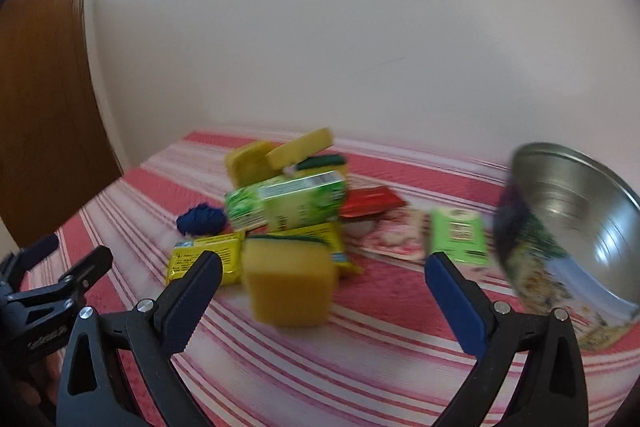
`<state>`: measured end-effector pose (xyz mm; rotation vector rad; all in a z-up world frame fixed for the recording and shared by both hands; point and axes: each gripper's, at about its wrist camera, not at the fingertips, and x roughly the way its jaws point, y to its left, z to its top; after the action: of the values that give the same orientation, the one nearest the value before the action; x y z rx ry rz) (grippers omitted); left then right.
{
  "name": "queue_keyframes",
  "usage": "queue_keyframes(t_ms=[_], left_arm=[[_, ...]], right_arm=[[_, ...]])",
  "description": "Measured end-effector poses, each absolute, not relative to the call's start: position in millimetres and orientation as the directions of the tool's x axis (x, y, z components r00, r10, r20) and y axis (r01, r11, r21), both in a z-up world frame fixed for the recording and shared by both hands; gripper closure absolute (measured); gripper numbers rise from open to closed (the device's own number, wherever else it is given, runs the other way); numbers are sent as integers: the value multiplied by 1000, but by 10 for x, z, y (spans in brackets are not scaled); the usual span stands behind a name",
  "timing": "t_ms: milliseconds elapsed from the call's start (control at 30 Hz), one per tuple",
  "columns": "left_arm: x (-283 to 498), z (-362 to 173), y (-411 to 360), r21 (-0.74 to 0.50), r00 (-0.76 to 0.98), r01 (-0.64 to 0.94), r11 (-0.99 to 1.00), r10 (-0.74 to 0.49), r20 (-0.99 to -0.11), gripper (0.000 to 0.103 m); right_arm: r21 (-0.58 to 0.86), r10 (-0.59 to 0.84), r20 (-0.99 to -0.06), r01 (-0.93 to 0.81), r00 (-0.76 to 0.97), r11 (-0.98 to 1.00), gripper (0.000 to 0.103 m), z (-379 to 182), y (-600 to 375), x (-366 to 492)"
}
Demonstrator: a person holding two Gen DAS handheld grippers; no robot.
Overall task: Organize objects
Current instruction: 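Grasp the yellow sponge with the right tool while the left tool approaches a yellow packet, then carry the sponge into the tin with the right tool while the left tool drops a yellow packet there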
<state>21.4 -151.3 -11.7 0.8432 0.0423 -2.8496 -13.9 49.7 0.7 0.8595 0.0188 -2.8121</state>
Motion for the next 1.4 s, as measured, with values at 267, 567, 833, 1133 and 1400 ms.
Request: queue_keyframes(t_ms=[267,567,833,1133,1400], left_arm=[[100,-166,-1454,21,-804,142,-990,-128,-581,0],[-161,-174,-1115,-17,-778,86,-996,-56,-626,1],[-503,-346,-717,32,-722,85,-996,-84,-687,1],[-722,-515,-682,28,-633,123,-992,-101,-767,5],[-767,-603,-735,-27,-588,112,-993,-44,-807,8]], right_arm=[[-31,-136,-671,211,-729,-977,33,-224,206,-421],[3,-165,-612,206,-773,-978,47,25,442,-288],[-106,1,-559,71,-829,-992,47,69,849,-214],[-96,8,-553,54,-833,-994,46,79,997,-217],[-107,16,-544,50,-839,-993,46,106,976,-198]])
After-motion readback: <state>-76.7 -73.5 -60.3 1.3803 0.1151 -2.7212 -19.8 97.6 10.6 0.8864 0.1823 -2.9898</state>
